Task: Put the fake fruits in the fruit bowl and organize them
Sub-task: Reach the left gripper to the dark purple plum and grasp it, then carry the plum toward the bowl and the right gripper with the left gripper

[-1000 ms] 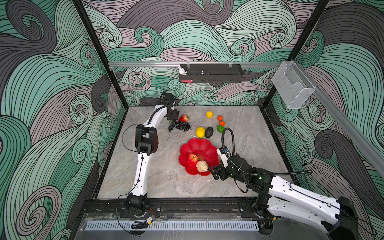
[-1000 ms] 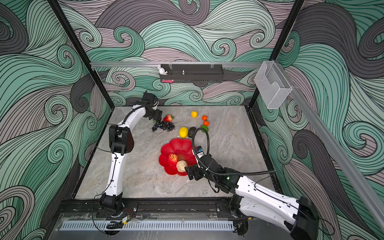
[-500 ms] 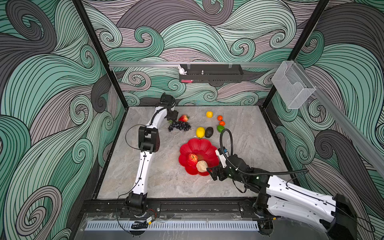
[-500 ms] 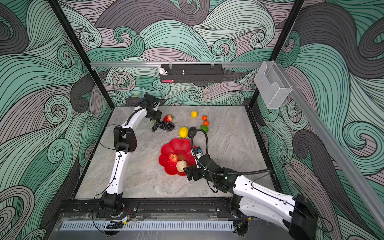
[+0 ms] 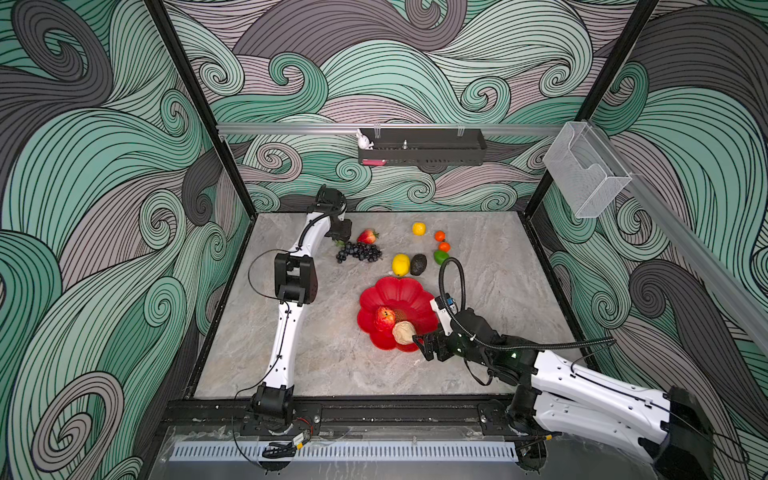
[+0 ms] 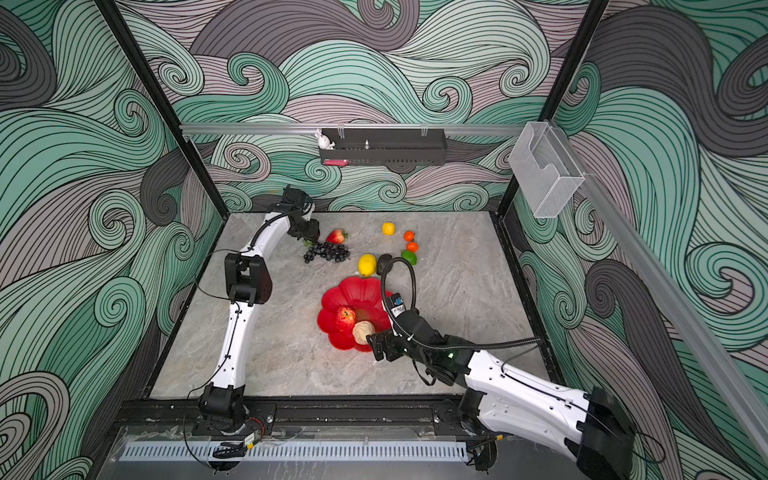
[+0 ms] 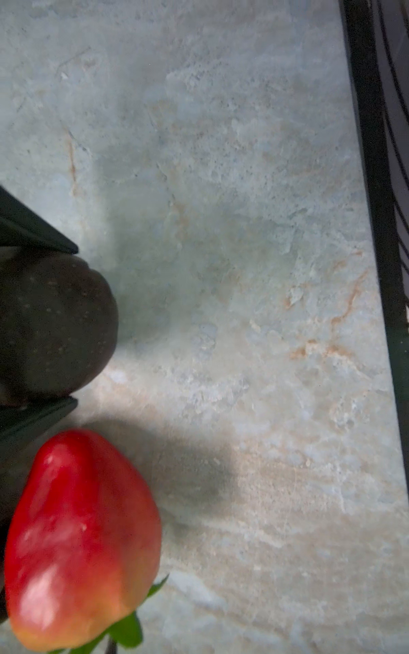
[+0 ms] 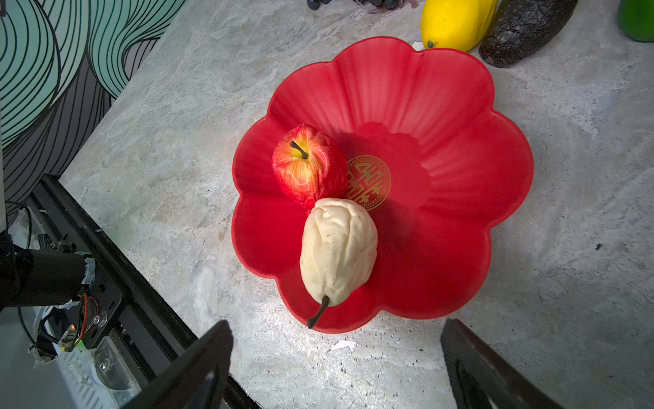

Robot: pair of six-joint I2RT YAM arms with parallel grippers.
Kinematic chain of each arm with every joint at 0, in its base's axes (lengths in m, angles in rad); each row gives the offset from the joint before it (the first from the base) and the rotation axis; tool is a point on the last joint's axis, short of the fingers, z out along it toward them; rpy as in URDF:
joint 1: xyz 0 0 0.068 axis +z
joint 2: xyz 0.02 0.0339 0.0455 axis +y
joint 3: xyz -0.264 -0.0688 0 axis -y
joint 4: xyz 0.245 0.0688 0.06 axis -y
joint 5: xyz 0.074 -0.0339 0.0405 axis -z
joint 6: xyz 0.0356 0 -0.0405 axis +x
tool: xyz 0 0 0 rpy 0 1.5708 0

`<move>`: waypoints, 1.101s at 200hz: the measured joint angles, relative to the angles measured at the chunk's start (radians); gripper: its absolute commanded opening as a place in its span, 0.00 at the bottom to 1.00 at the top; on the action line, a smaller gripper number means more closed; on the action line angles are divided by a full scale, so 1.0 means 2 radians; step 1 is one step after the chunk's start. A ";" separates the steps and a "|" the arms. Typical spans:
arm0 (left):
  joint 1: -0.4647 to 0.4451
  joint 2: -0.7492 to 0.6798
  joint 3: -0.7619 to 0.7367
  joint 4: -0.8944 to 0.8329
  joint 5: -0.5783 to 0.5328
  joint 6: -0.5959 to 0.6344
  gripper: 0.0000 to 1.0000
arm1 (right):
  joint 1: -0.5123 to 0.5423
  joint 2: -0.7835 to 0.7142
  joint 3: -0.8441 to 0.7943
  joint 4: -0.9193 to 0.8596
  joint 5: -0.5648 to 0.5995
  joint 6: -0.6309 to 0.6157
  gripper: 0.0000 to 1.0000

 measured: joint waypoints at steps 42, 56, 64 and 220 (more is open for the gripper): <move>0.024 -0.049 -0.080 0.030 0.017 -0.105 0.50 | 0.000 0.005 0.000 0.000 0.004 0.000 0.93; 0.041 -0.084 -0.131 0.054 0.042 -0.153 0.50 | 0.000 0.006 0.001 0.000 0.006 0.000 0.93; 0.051 -0.104 -0.156 0.065 0.054 -0.177 0.50 | 0.000 0.007 0.003 -0.002 0.007 0.000 0.93; -0.020 -0.635 -0.816 0.428 0.148 -0.620 0.50 | -0.006 0.017 0.086 -0.034 0.006 -0.004 0.82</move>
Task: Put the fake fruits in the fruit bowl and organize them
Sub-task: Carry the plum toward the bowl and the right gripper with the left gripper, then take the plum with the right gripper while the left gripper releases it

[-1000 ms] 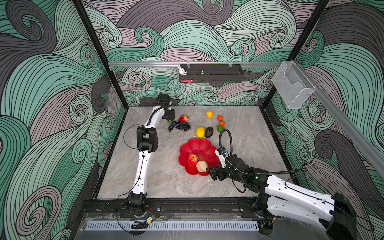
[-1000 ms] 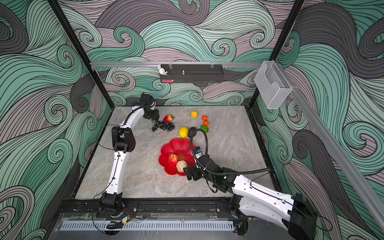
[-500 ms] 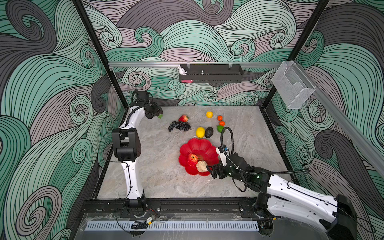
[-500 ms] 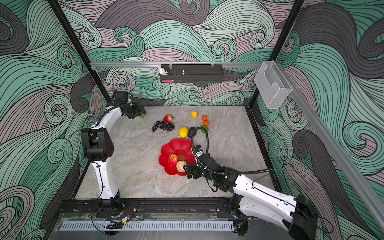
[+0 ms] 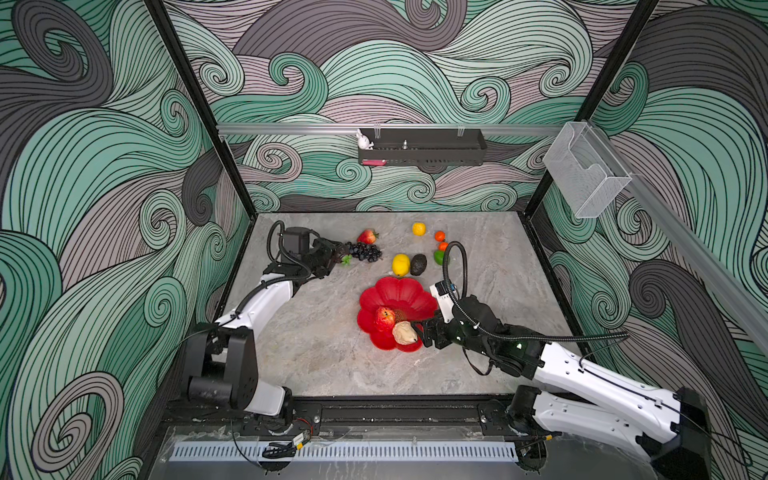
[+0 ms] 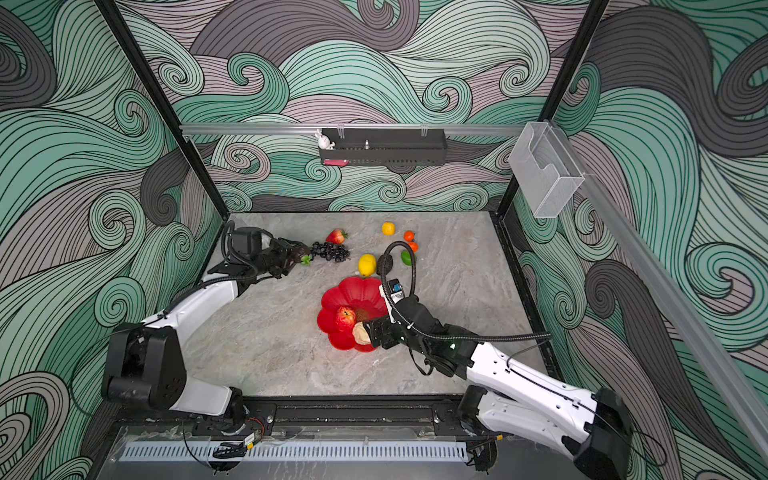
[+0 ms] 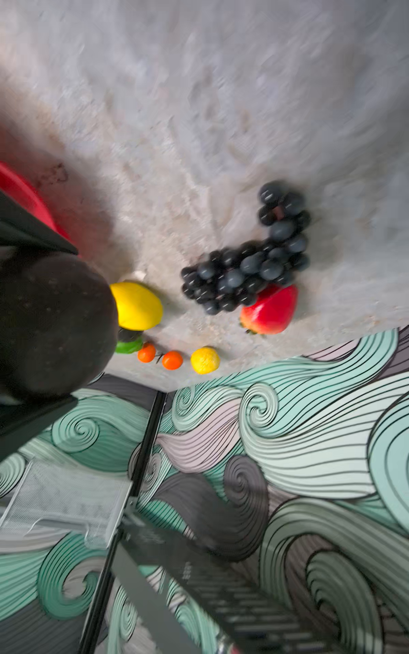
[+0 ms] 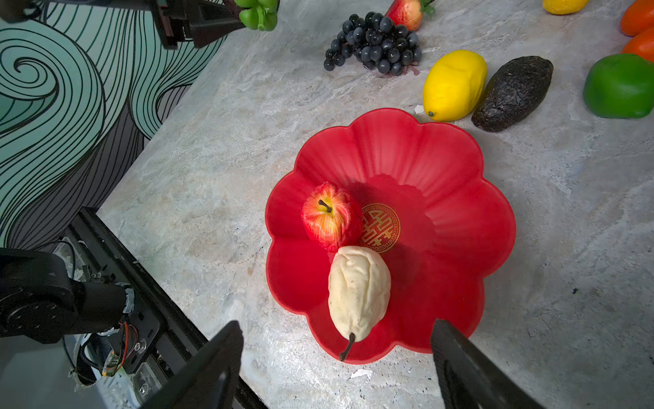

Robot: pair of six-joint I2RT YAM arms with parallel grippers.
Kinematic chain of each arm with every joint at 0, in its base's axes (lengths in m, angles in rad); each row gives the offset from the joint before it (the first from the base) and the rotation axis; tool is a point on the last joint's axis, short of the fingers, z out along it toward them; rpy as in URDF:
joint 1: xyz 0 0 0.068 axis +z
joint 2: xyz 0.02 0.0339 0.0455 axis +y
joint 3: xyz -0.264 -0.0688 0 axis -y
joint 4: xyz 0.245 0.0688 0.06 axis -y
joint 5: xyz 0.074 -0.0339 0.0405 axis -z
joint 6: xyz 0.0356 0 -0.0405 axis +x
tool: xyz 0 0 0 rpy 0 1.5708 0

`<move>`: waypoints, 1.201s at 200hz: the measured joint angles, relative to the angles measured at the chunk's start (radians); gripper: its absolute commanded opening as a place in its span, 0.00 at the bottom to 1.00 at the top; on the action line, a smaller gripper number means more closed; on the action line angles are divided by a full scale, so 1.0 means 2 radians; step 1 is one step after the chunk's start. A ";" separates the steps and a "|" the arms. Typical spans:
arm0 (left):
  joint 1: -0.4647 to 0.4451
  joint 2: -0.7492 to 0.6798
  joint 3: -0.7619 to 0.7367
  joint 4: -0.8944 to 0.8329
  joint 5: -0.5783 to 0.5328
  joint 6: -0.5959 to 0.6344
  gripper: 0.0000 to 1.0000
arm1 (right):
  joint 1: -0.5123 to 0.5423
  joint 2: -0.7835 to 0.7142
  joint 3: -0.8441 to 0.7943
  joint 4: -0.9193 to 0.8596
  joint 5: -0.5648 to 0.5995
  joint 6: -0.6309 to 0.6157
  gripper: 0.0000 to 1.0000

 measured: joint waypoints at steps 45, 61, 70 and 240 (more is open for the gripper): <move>-0.120 -0.098 -0.075 0.040 -0.049 -0.071 0.50 | 0.000 0.005 0.003 0.014 -0.018 0.005 0.75; -0.145 -0.111 -0.094 0.049 -0.067 -0.089 0.50 | 0.000 0.010 0.005 0.023 -0.026 0.008 0.71; -0.157 -0.115 -0.103 0.050 -0.076 -0.098 0.50 | 0.000 0.014 0.005 0.031 -0.033 0.010 0.69; -0.284 -0.140 -0.144 0.061 -0.130 -0.156 0.51 | 0.012 0.081 0.003 0.125 -0.058 0.052 0.39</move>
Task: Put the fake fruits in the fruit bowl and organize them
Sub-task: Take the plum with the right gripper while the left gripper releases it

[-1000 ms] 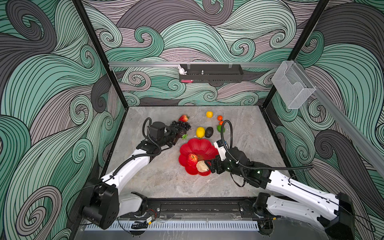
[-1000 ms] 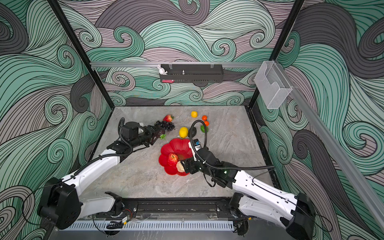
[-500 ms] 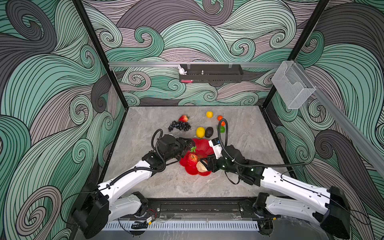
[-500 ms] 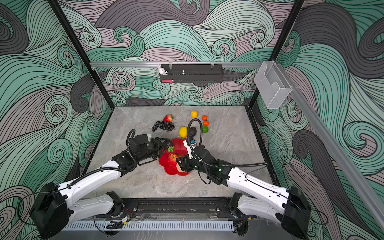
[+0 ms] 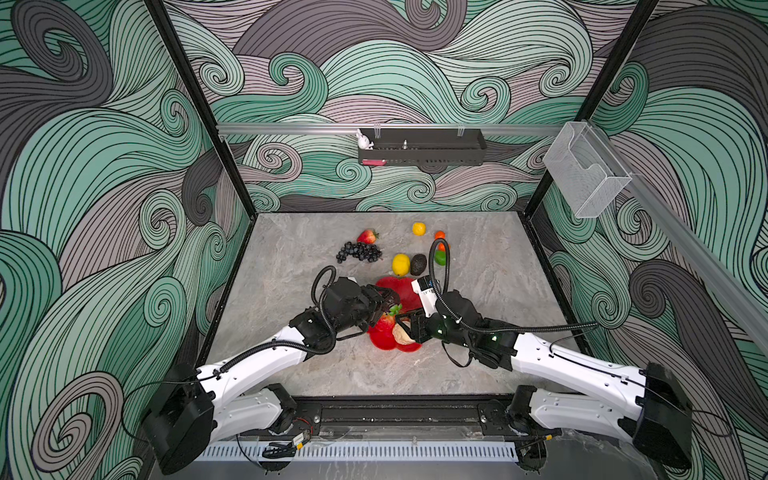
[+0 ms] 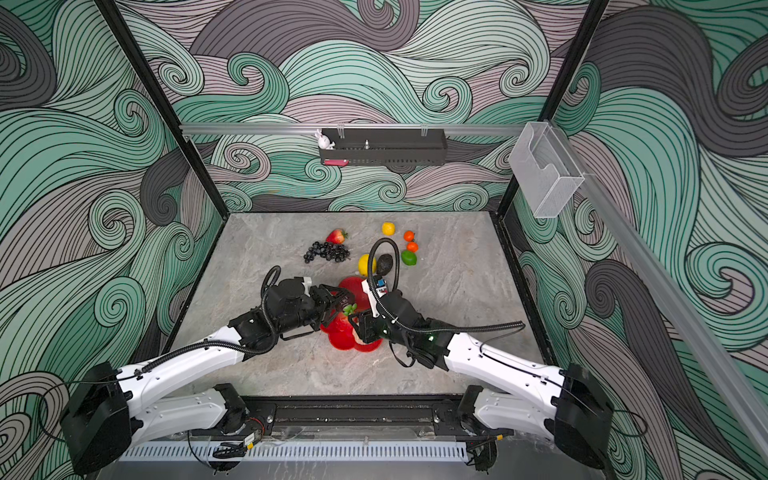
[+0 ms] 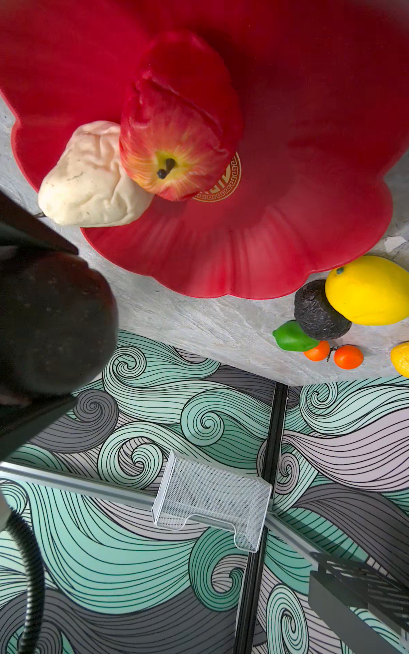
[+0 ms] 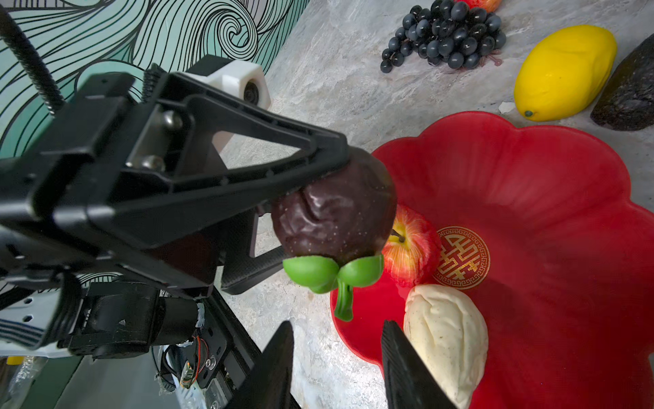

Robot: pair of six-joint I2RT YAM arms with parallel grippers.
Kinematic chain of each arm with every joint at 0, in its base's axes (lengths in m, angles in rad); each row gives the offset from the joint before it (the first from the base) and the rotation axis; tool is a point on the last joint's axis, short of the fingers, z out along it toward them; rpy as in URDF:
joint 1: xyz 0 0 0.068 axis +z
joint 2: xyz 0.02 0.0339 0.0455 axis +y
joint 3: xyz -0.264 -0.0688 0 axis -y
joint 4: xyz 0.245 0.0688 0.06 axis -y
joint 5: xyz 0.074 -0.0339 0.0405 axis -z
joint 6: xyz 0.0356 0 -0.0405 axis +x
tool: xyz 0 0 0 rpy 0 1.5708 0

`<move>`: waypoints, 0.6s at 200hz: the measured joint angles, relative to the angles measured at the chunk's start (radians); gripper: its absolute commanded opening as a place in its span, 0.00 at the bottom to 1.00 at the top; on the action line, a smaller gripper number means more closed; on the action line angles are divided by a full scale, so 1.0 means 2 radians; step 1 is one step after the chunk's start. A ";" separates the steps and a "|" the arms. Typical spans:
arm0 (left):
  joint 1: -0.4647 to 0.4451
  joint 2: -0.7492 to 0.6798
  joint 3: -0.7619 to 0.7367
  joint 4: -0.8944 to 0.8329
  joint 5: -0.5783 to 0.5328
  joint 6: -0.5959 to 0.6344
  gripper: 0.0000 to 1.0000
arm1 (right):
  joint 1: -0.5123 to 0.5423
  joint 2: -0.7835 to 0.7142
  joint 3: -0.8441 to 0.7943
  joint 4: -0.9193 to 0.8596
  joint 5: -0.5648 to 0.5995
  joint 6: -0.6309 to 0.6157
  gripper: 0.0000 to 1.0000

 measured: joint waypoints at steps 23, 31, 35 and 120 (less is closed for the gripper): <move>-0.001 -0.006 0.000 0.000 -0.002 0.000 0.51 | 0.001 0.001 0.000 0.002 0.004 0.001 0.35; -0.002 -0.006 0.000 0.000 -0.003 0.000 0.51 | 0.001 0.002 0.000 0.002 0.004 0.000 0.33; -0.002 -0.007 0.000 0.000 -0.003 0.000 0.51 | 0.001 0.003 0.000 0.002 0.004 0.000 0.32; -0.008 -0.006 0.000 0.001 -0.003 0.000 0.51 | 0.005 0.019 0.000 0.004 0.005 0.000 0.23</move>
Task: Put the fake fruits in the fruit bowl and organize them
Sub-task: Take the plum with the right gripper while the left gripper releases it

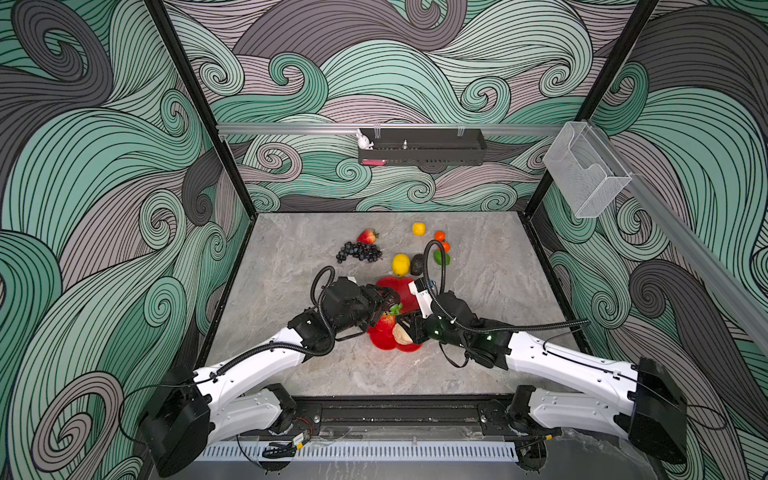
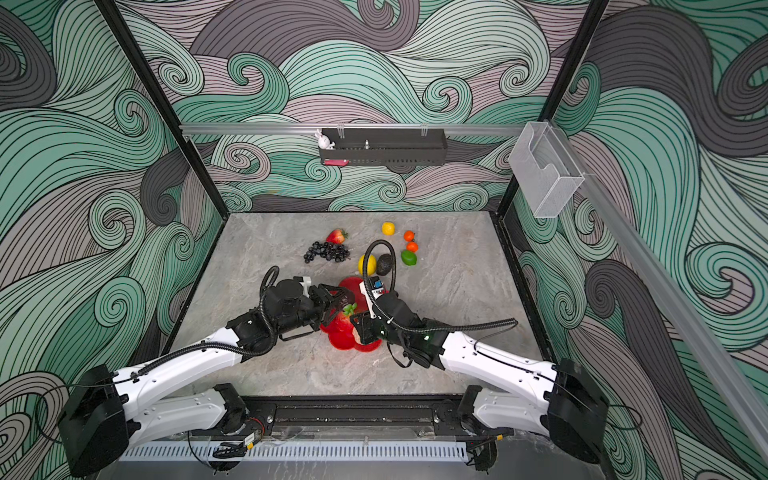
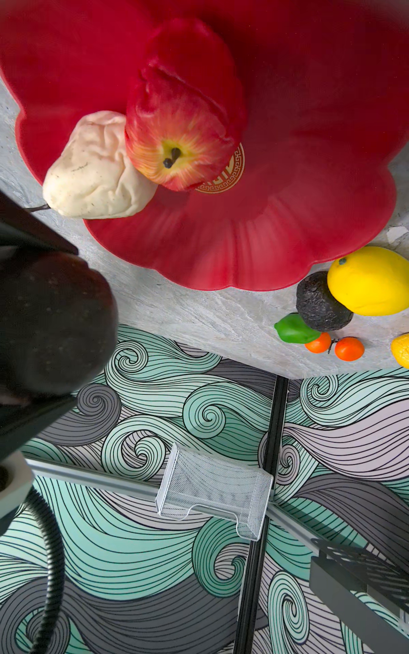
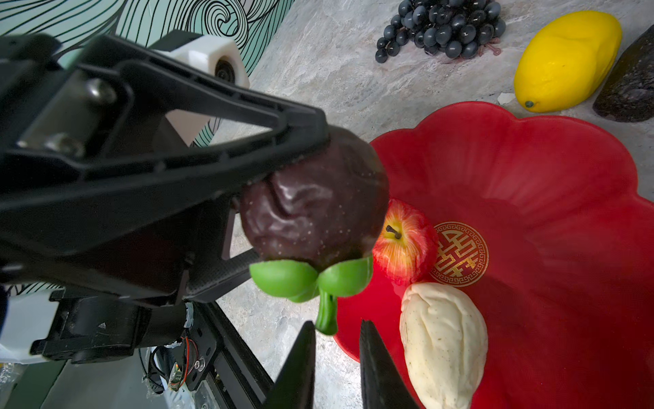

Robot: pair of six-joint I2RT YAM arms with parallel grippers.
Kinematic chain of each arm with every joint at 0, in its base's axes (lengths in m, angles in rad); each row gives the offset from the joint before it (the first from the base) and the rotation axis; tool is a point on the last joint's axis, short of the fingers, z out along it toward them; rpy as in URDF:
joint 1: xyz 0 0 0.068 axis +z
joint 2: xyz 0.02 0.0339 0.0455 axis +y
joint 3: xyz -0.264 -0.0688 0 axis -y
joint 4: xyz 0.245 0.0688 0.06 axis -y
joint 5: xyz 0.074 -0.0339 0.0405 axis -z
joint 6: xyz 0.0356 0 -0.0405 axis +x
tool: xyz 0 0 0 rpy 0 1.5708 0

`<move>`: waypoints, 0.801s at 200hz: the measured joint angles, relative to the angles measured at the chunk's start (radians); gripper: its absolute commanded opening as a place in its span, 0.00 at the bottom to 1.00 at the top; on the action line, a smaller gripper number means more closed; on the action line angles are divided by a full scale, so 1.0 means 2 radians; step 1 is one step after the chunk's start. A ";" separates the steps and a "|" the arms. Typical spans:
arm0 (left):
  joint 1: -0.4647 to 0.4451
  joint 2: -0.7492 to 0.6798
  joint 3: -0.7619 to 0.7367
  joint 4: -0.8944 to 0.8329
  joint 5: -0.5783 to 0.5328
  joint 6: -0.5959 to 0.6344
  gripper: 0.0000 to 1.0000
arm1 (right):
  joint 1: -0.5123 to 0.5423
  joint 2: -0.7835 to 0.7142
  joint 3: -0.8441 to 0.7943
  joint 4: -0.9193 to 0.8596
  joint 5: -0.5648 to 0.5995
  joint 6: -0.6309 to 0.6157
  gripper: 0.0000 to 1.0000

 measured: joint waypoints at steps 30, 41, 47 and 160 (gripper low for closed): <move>-0.003 0.000 0.000 0.000 0.000 0.000 0.52 | 0.001 0.003 0.000 0.002 0.000 0.000 0.22; -0.003 0.000 0.000 0.000 0.000 0.000 0.52 | 0.001 0.004 0.000 0.002 0.000 0.000 0.21; -0.004 0.000 -0.001 0.000 0.000 0.000 0.52 | 0.001 0.004 0.000 0.002 0.000 0.000 0.21; -0.015 0.000 -0.001 -0.001 -0.010 0.001 0.54 | 0.002 0.004 0.000 0.000 0.002 -0.002 0.11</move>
